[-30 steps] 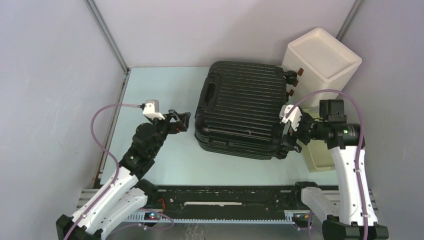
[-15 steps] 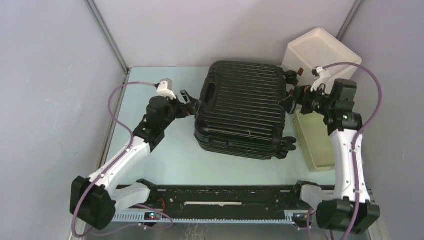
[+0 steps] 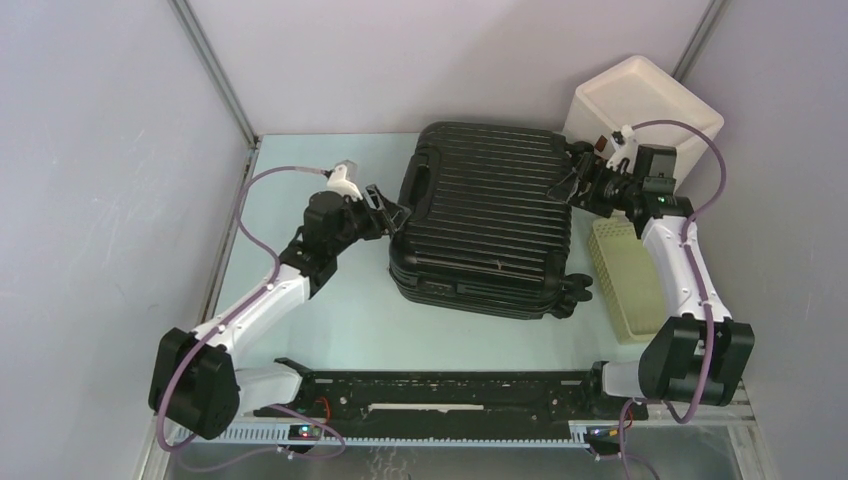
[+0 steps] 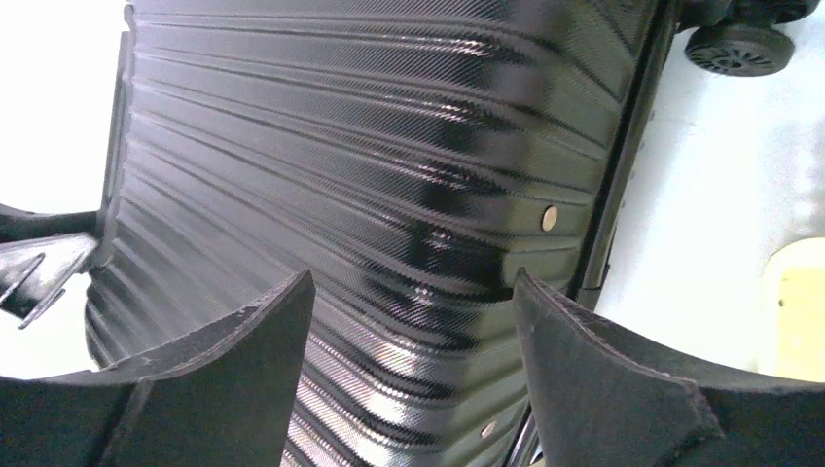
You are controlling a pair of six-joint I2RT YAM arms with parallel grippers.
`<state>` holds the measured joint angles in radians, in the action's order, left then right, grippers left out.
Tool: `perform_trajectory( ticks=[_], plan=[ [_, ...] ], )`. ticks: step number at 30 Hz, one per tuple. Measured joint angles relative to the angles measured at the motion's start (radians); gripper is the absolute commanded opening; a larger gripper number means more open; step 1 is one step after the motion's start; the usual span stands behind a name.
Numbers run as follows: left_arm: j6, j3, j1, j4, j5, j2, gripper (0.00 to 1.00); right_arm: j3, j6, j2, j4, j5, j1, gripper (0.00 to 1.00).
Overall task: Open, take out, and arrange the luggage
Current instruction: Adjust the luggage at the center of the board.
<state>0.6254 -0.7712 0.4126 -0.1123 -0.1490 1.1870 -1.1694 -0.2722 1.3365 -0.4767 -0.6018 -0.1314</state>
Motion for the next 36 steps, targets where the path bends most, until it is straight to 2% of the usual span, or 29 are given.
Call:
perform_trajectory(
  ticks=[6,12,18,24,30,34,36],
  plan=[
    [0.04,0.086,-0.005,-0.119,-0.036,-0.036,0.58,0.0,0.039,0.01,0.011,0.036,0.049,0.75],
    [0.065,0.216,0.002,-0.154,-0.029,-0.19,0.57,-0.031,0.099,0.036,0.008,0.062,0.122,0.73],
    [0.097,0.31,0.04,-0.132,0.04,-0.344,0.57,-0.219,0.175,0.175,-0.122,0.093,0.196,0.77],
    [0.121,0.341,0.088,-0.124,0.096,-0.399,0.58,-0.448,0.279,0.274,-0.298,0.12,0.246,0.87],
    [0.133,0.349,0.132,-0.117,0.093,-0.417,0.58,-0.499,0.513,0.115,-0.385,0.099,0.271,0.89],
    [0.134,0.349,0.159,-0.121,0.093,-0.412,0.58,-0.439,0.773,-0.096,-0.467,-0.05,0.274,0.92],
    [0.134,0.349,0.182,-0.132,0.098,-0.402,0.58,-0.329,0.961,-0.237,-0.531,-0.19,0.303,0.9]
  ],
)
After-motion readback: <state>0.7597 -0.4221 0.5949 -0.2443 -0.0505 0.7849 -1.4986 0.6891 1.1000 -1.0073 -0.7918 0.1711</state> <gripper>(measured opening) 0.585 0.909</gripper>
